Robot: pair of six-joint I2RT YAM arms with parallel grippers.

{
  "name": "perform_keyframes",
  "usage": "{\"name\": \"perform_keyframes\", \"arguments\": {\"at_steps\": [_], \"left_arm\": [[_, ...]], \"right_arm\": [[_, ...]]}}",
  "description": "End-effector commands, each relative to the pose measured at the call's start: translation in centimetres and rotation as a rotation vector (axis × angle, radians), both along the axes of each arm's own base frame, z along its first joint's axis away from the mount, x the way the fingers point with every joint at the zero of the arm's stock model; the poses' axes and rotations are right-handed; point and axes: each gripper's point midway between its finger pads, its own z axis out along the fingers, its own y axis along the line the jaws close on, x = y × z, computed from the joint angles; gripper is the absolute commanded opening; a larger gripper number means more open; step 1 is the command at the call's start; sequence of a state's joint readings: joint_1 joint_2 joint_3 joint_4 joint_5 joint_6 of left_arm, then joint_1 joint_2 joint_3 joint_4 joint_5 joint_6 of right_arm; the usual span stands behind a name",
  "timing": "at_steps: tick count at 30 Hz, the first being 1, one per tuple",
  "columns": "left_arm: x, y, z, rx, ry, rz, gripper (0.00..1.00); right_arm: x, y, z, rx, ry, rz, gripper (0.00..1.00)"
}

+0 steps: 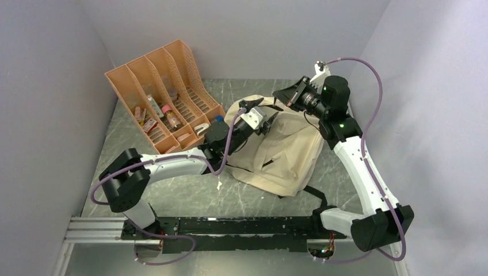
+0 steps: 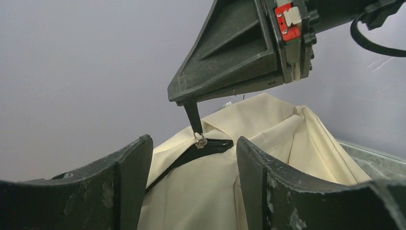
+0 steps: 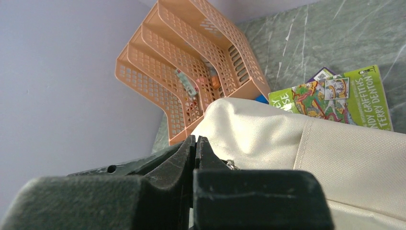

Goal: Pack the student bag
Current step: Unzip the student bag at the center of the board.

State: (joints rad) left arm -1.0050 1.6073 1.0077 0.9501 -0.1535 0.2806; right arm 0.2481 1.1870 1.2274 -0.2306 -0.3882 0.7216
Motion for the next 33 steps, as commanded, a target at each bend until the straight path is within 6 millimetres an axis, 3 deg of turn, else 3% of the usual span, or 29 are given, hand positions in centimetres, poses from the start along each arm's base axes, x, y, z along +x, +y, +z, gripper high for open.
{"name": "perform_keyframes", "arguments": {"at_steps": [1,10,20,26,29,33], "left_arm": [[0.1,-0.8,2.9,-0.106,-0.027,-0.018,0.67],[1.1,-1.7,2.9,-0.126,-0.014,0.0,0.53],[1.6,-2.5,3.1,-0.128,-0.02,0.0,0.47],[1.6,-2.8,3.4,-0.116,-0.026,-0.005,0.26],[1.6,-3.1,3.1,-0.094,-0.025,-0.013,0.07],[1.6,-3.1,2.5,-0.073,-0.01,-0.013,0.05]], "right_arm": [[-1.1,0.3,3.3,0.043,-0.097,0.027,0.0],[-1.4,0.4,3.2,0.047,-0.101,0.042,0.0],[-1.6,0.5,2.8,0.047,-0.101,0.053,0.0],[-1.5,0.5,2.0,0.038,-0.087,0.048,0.0],[-1.4,0.4,1.7,0.037,-0.082,0.043,0.0],[-1.5,0.1,2.1,0.029,-0.098,0.029,0.02]]}}
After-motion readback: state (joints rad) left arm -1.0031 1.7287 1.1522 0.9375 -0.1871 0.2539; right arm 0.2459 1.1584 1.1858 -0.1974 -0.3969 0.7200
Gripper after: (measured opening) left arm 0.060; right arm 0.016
